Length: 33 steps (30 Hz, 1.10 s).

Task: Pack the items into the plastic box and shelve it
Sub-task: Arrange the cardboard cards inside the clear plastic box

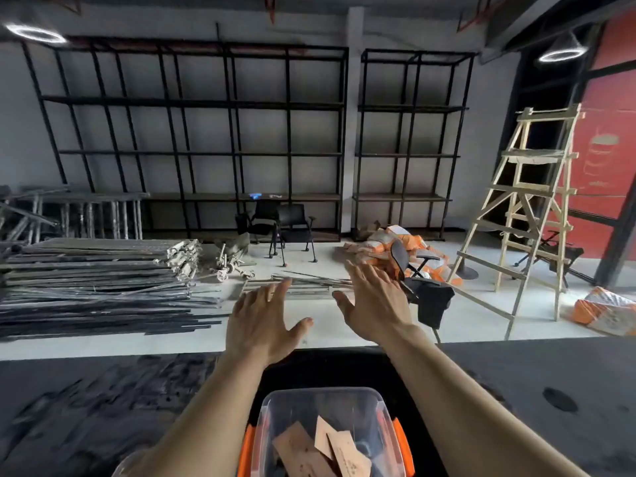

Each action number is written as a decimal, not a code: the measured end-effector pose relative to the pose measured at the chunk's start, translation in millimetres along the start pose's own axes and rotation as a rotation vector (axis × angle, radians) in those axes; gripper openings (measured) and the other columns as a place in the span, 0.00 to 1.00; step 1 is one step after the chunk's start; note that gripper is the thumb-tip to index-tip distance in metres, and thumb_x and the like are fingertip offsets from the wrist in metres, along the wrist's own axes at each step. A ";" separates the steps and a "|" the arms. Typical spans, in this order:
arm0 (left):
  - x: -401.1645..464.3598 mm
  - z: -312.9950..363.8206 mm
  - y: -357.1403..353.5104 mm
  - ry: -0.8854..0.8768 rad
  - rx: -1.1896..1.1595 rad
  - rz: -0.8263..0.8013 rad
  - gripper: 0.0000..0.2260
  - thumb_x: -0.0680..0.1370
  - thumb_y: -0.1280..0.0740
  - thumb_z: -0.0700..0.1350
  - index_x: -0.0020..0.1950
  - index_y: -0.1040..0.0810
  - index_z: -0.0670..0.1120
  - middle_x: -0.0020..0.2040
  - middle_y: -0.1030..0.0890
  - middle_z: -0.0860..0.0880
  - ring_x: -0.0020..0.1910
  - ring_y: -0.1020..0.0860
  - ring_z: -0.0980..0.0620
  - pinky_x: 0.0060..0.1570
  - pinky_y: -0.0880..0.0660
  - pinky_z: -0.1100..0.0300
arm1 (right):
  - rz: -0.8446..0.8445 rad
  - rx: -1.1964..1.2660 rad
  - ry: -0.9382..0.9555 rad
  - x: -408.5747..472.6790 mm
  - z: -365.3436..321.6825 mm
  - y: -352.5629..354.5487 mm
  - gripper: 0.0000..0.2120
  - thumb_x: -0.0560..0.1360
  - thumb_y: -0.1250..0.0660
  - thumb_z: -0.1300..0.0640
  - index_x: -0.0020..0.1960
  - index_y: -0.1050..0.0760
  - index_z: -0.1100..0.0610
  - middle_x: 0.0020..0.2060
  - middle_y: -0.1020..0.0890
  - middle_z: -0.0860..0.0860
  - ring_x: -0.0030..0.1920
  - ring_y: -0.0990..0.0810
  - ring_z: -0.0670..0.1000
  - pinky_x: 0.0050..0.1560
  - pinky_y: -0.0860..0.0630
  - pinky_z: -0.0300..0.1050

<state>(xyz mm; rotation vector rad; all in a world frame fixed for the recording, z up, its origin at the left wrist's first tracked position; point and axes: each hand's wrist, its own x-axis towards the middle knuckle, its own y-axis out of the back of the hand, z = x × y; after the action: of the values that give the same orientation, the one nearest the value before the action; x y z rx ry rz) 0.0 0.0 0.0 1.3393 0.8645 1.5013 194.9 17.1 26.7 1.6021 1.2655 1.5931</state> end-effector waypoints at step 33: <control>-99.8 24.0 -97.8 0.291 -0.404 -0.245 0.32 0.71 0.30 0.33 0.70 0.35 0.54 0.64 0.32 0.47 0.53 0.21 0.46 0.39 0.28 0.65 | -0.928 0.104 -0.281 -123.1 -12.4 -126.1 0.37 0.75 0.26 0.55 0.77 0.39 0.61 0.65 0.24 0.57 0.63 0.21 0.58 0.60 0.21 0.49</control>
<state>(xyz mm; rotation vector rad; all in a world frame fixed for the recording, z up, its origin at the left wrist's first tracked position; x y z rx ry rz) 39.9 -62.8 -120.7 0.7071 0.8149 1.5911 170.6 -42.8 -137.7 0.9751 1.6024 0.7075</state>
